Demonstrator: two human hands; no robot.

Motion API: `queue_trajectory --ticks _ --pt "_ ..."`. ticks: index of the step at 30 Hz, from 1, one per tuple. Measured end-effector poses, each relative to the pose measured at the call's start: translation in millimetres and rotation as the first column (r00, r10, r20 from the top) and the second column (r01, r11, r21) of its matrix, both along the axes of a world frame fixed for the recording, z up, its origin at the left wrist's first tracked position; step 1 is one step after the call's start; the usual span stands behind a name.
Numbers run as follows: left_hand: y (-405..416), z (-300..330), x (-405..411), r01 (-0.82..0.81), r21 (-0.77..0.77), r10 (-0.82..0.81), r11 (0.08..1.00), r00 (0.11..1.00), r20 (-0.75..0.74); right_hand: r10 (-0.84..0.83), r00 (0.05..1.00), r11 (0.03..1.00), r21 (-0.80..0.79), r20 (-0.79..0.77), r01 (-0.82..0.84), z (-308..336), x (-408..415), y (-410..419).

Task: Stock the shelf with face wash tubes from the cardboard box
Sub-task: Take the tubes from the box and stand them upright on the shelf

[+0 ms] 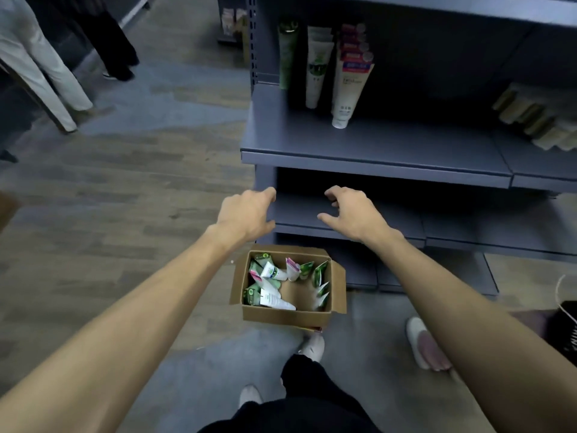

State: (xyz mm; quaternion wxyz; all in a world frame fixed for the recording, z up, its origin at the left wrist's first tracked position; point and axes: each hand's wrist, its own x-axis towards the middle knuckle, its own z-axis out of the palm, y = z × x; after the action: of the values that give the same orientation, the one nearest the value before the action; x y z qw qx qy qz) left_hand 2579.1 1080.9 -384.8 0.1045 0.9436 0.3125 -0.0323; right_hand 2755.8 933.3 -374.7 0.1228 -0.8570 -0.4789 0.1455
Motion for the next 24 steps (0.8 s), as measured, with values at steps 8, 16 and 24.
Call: queue_trajectory --ticks 8,16,24 --pt "-25.3 2.9 -50.0 -0.005 -0.021 0.006 1.000 0.999 0.032 -0.012 1.000 1.000 0.012 -0.020 0.013 2.0 -54.0 -27.6" --pt "-52.7 -15.8 -55.0 -0.030 -0.058 0.030 0.998 0.999 -0.015 -0.020 0.997 1.000 -0.014 -0.074 0.019 -24.8 -59.3 -52.4" --pt "-79.9 -62.6 -23.5 -0.080 -0.151 0.062 0.985 0.991 -0.119 -0.058 0.975 0.997 -0.064 -0.214 0.045 -70.5 -25.2 -64.4"
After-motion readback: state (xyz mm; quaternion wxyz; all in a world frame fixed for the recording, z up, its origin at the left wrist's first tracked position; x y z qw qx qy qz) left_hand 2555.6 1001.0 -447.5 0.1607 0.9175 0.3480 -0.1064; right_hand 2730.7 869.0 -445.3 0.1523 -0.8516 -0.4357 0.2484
